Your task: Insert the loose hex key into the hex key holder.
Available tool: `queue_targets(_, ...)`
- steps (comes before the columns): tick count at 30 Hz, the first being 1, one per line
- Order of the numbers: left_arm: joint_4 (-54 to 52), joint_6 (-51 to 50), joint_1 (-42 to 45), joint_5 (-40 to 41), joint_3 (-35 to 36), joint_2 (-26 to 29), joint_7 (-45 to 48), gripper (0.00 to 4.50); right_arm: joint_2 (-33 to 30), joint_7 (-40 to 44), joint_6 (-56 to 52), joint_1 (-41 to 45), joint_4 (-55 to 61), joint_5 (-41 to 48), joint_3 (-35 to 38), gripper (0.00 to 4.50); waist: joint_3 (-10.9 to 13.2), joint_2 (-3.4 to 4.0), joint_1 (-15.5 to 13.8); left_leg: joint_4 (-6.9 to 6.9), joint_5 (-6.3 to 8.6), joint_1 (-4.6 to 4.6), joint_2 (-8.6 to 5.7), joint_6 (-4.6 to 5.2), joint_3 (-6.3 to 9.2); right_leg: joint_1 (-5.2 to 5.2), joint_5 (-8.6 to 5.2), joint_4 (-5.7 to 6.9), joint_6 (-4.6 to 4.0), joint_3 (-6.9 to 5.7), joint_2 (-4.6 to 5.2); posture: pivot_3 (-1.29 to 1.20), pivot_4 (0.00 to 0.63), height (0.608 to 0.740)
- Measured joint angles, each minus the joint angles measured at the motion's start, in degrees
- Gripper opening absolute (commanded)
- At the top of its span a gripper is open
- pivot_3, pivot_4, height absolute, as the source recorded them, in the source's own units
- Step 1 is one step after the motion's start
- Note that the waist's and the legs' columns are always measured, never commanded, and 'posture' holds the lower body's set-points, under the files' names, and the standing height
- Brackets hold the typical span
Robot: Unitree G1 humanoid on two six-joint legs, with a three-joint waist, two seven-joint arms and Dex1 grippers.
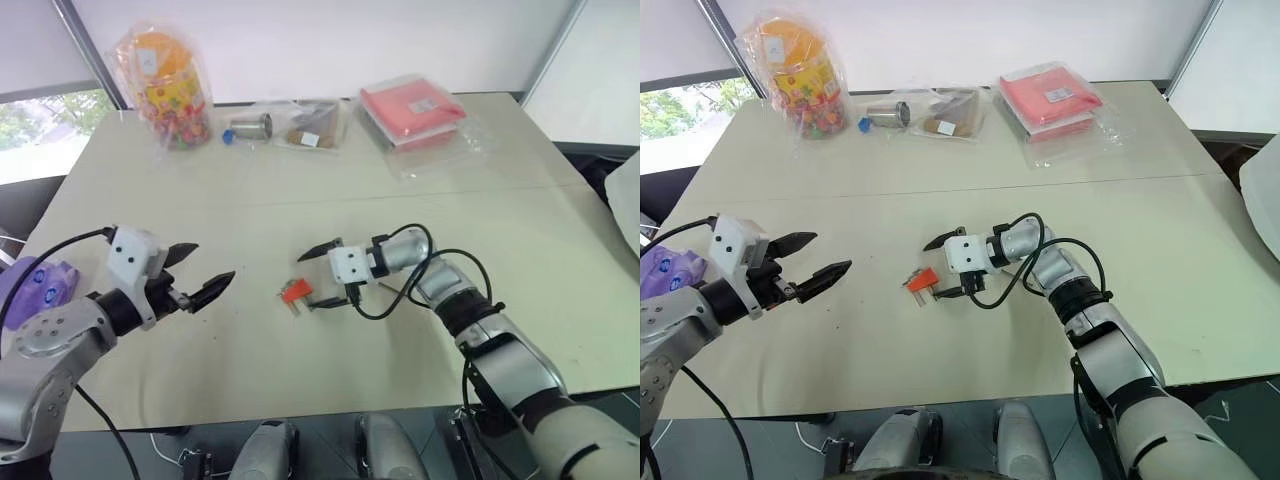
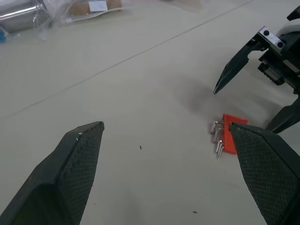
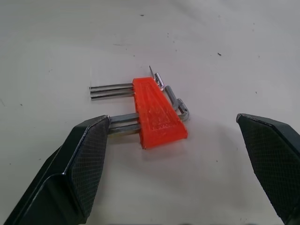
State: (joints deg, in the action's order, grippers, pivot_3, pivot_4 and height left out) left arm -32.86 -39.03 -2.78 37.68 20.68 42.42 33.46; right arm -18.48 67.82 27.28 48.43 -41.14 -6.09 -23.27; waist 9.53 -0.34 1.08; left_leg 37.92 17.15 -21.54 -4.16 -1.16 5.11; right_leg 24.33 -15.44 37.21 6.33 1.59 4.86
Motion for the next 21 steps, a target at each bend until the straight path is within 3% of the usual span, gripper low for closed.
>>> queue_targets(21, -0.25, 1.86, -0.84, -2.14, -0.95, -0.28, 1.26, 4.44, -1.04, -0.71, 0.13, 1.15, -1.07, -1.65, 0.44, 4.50, -0.01, 0.00, 0.00, -0.02, 0.00, 0.02, 0.02, 0.00, 0.01, -0.01, 0.00, 0.00, -0.01, 0.01, -0.06, 0.00, 0.150, 0.740)
